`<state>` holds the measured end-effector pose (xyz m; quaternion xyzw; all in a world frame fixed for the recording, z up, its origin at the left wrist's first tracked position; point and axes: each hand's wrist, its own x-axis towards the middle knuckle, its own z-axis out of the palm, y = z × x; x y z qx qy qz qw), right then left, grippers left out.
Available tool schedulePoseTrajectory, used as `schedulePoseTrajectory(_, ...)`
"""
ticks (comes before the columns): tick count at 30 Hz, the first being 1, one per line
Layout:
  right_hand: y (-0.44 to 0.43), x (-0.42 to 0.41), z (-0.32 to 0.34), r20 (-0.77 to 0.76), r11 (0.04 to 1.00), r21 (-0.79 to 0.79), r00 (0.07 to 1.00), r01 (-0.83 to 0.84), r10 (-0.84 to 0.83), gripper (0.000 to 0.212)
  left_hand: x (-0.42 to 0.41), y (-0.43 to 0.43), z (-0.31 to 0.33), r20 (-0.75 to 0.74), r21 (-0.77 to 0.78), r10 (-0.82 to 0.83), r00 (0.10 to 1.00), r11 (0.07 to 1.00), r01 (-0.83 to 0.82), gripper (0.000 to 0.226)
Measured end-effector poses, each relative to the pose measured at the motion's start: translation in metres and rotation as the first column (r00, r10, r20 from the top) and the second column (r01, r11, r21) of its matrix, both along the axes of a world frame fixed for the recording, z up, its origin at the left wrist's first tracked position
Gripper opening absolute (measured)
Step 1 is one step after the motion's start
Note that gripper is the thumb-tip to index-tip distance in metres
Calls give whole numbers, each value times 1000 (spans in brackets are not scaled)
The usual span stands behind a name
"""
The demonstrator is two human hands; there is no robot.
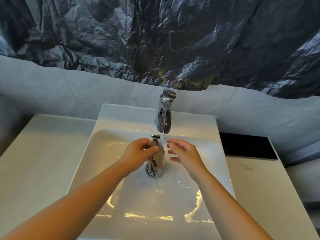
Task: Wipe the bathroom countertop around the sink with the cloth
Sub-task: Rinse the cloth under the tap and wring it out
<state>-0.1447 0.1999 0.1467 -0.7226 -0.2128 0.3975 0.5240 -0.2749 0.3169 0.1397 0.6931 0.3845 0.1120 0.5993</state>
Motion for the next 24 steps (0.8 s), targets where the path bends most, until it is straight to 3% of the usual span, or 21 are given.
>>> schedulePoseTrajectory(4, 9, -6, 4, 42, 995, 21, 995, -96, 95, 20, -4, 8, 4, 0, 13, -85, 996, 996, 85, 12)
schedulePoseTrajectory(8, 11, -8, 2, 199, 995, 64, 978, -81, 66, 13, -8, 9, 8, -23, 26, -106, 994, 994, 107, 15)
schedulePoseTrajectory(13, 5, -2, 10, 279, 995, 69, 959, -73, 51, 22, -18, 18, 6, -100, 154, -12, 995, 988, 28, 19)
schedulePoseTrajectory(16, 1, -8, 18, 292, 985, 21, 943, -173, 159, 24, -21, 20, 5, -107, 185, 32, 994, 983, -11, 17)
schedulePoseTrajectory(20, 0, -11, 31, 274, 987, 87, 956, -137, 108, 24, -27, 17, 8, -52, 327, 158, 986, 936, -133, 14)
schedulePoseTrajectory(22, -1, -11, 37, 280, 987, 109, 956, -122, 87, 24, -31, 13, 7, -40, 278, 168, 985, 949, -150, 15)
schedulePoseTrajectory(24, -2, -12, 41, 293, 984, 118, 951, -133, 94, 25, -33, 4, 4, -30, 90, 120, 992, 989, -117, 16)
